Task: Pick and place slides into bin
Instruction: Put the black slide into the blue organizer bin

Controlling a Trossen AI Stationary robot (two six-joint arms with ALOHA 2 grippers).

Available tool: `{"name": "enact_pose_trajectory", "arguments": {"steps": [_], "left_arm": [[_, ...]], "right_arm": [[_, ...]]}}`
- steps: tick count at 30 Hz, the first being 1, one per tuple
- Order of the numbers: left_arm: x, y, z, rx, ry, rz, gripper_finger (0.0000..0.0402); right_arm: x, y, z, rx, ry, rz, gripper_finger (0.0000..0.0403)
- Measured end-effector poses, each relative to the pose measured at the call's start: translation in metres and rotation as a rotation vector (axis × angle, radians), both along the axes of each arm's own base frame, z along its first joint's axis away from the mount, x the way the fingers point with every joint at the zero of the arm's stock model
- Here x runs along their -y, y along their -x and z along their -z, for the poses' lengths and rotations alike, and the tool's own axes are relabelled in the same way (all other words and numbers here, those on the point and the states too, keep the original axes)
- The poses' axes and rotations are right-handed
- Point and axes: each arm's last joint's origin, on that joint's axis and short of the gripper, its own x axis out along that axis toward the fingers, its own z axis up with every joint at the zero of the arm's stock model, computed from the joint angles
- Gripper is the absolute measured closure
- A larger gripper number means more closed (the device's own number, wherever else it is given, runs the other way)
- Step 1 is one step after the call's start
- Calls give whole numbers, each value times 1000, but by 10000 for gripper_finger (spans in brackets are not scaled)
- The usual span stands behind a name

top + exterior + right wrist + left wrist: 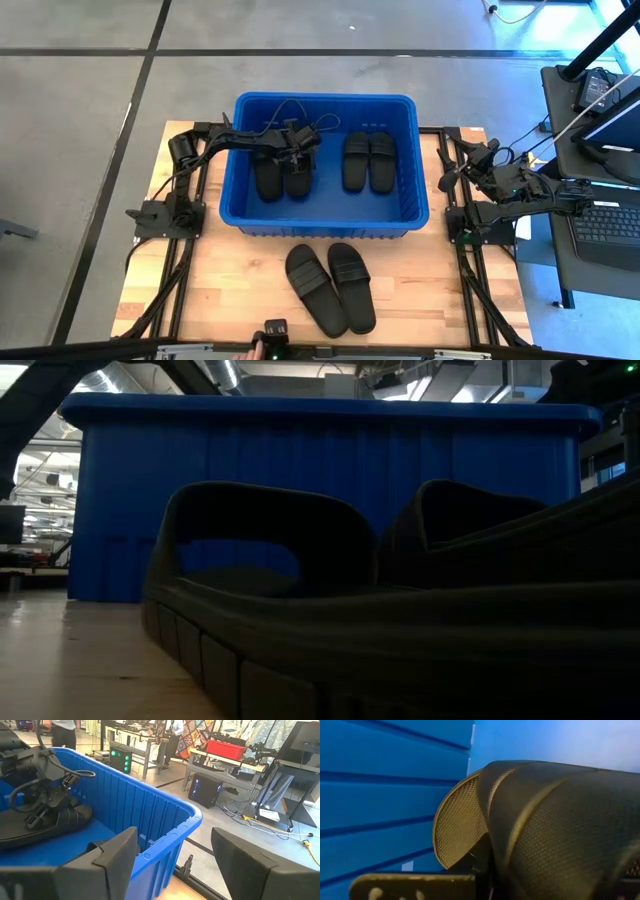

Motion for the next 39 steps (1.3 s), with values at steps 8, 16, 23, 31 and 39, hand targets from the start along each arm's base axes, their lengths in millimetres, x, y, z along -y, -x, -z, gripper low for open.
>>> {"name": "enact_pose_trajectory", "arguments": {"steps": [8, 16, 23, 31, 39], "left_arm": [[4, -3, 1, 5, -3, 12, 348], [5, -3, 1, 4, -21, -17, 345], [7, -1, 2, -28, -18, -19, 344], [7, 0, 2, -27, -9, -23, 324], [8, 1, 3, -30, -8, -45, 232]], "right_arm": [[0, 0, 0, -1, 0, -1, 147], [0, 0, 0, -2, 1, -1, 147], [0, 0, 0, -3, 2, -2, 147], [0, 0, 0, -4, 2, -1, 147], [0, 0, 0, -3, 2, -2, 147]]}}
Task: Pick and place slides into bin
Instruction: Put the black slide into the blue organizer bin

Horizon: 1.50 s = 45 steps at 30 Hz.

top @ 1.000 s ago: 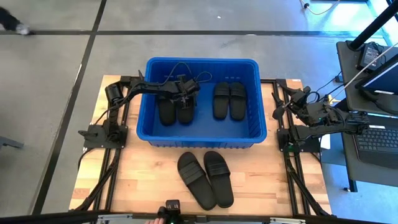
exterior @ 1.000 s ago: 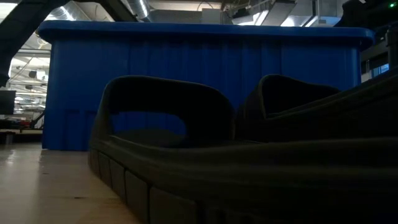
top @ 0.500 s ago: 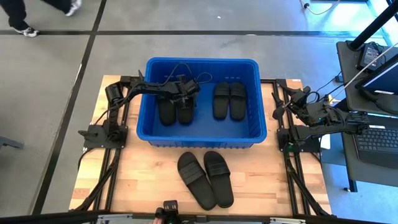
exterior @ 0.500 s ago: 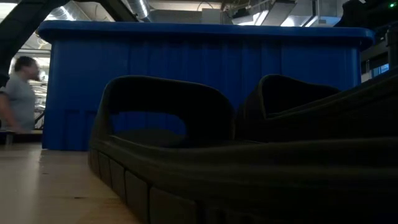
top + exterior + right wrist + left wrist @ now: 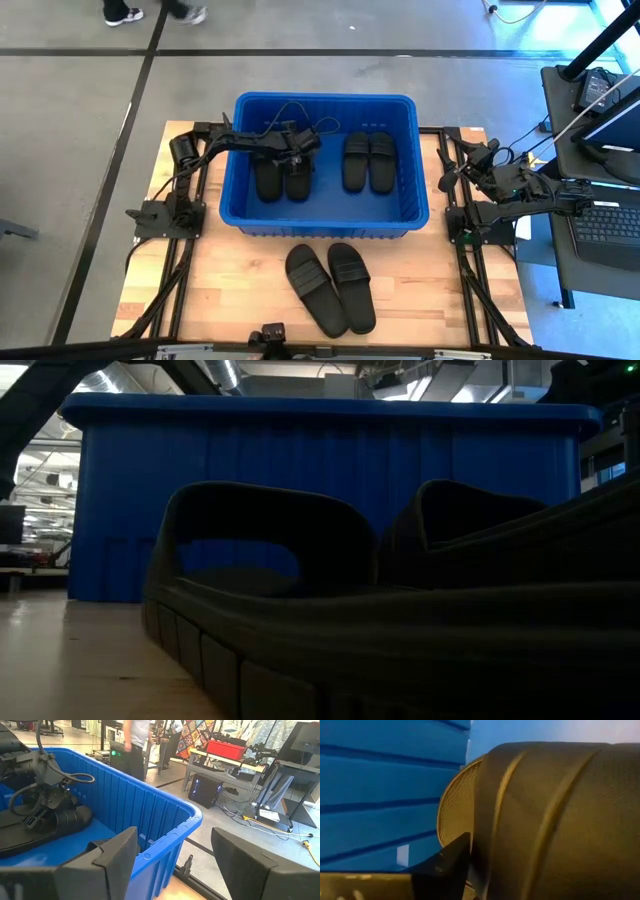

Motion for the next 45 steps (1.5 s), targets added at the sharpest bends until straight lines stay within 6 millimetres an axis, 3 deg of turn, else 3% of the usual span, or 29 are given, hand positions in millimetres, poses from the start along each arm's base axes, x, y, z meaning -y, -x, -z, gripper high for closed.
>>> {"name": "enact_pose_trajectory", "arguments": {"steps": [24, 37, 45], "left_arm": [[25, -7, -4, -17, 12, 29, 216], [10, 5, -3, -36, 0, -63, 216], [1, 1, -7, 25, -51, -73, 216]], "right_arm": [[0, 0, 0, 0, 0, 1, 147], [0, 0, 0, 0, 0, 0, 147], [0, 0, 0, 2, -1, 0, 147]]}}
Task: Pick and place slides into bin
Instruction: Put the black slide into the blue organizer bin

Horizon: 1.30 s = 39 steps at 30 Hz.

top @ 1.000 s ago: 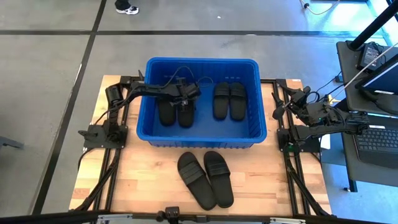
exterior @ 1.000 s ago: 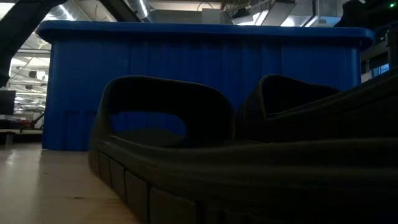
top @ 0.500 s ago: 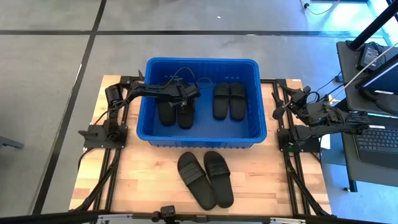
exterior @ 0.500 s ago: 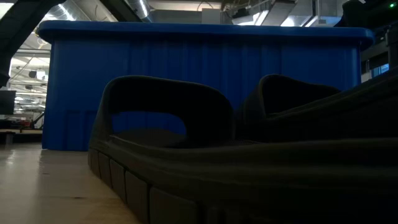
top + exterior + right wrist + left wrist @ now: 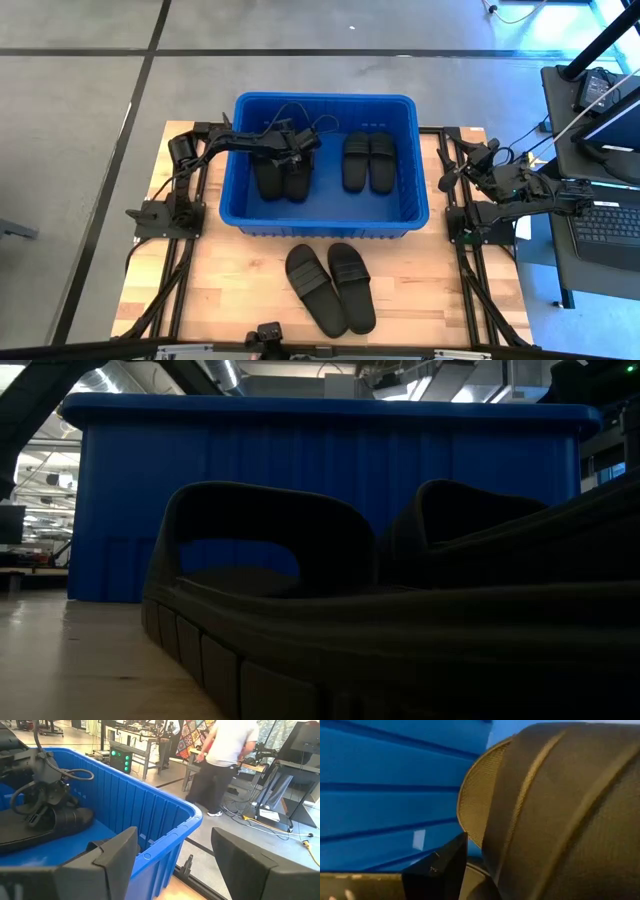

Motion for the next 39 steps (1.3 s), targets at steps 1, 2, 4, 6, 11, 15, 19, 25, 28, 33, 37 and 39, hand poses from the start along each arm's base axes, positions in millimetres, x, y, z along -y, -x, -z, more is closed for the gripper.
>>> {"name": "enact_pose_trajectory", "arguments": {"steps": [1, 2, 4, 6, 11, 15, 19, 25, 28, 33, 37, 39], "left_arm": [[0, 0, 0, 4, -2, 0, 216], [0, 0, 0, 2, -3, 0, 216], [-2, 1, 0, -17, -16, 3, 216], [-6, 3, -1, -34, -24, 0, 216], [-10, 6, -1, -30, -20, -9, 216], [-9, 5, -1, -29, -20, -7, 216], [-6, 3, 0, 11, 21, -2, 216], [-4, 5, 2, 35, 89, -10, 211], [-4, 5, 2, 34, 91, -16, 189], [-6, 4, -4, 42, 104, -40, 135], [-8, 0, -14, 65, 108, -58, 107], [-9, -3, -22, 75, 107, -65, 101]], "right_arm": [[0, 0, 0, 0, 0, 0, 147], [0, 0, 0, 0, 0, 0, 147], [0, 0, 0, 1, 0, 0, 147], [0, 0, 0, 0, 0, 0, 147], [0, 0, 0, 1, -1, 0, 147], [0, 0, 0, 1, -1, -1, 147], [0, 0, 0, 1, -1, -1, 147], [0, 0, 0, 1, -1, -1, 147], [0, 0, 0, 1, -1, -1, 147], [0, 0, 0, 1, -1, -1, 147], [0, 0, 0, 1, -1, -1, 147], [0, 0, 0, 1, -1, -1, 147]]}}
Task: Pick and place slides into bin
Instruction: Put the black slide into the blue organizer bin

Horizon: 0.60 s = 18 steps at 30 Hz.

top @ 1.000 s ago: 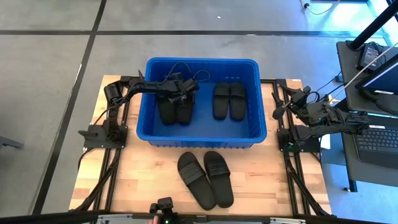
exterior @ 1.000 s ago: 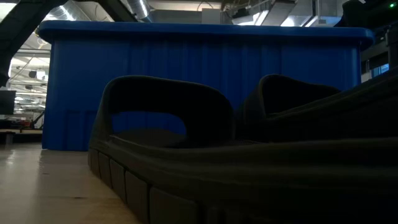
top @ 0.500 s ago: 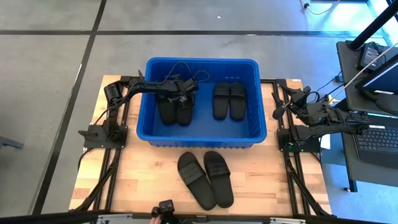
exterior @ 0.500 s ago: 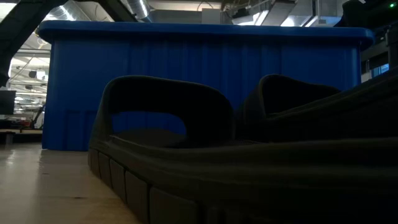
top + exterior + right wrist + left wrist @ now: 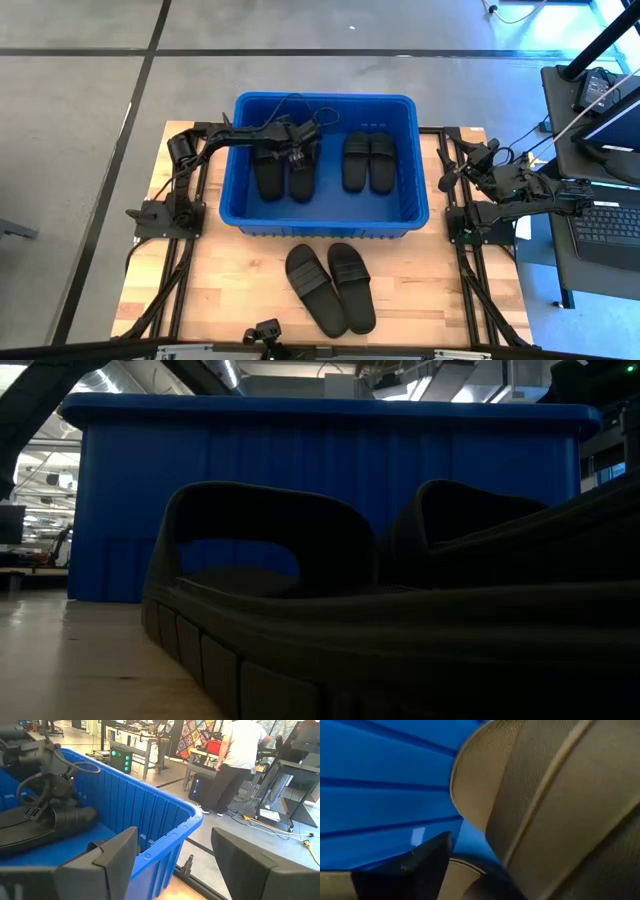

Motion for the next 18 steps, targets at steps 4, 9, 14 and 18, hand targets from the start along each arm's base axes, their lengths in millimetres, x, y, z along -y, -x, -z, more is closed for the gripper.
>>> {"name": "enact_pose_trajectory", "arguments": {"steps": [4, 9, 14, 18], "left_arm": [[-1, -2, -9, -22, 11, 1, 99], [1, 1, -12, -67, 34, -6, 99], [1, 2, -12, -39, 35, -48, 99], [2, 3, -12, -57, 46, -47, 99]], "right_arm": [[0, 0, 0, 0, 0, 0, 147], [0, 0, 0, 0, 0, 0, 147], [0, 0, 0, -1, 0, -1, 147], [0, 0, 0, -1, 0, -1, 147]]}}
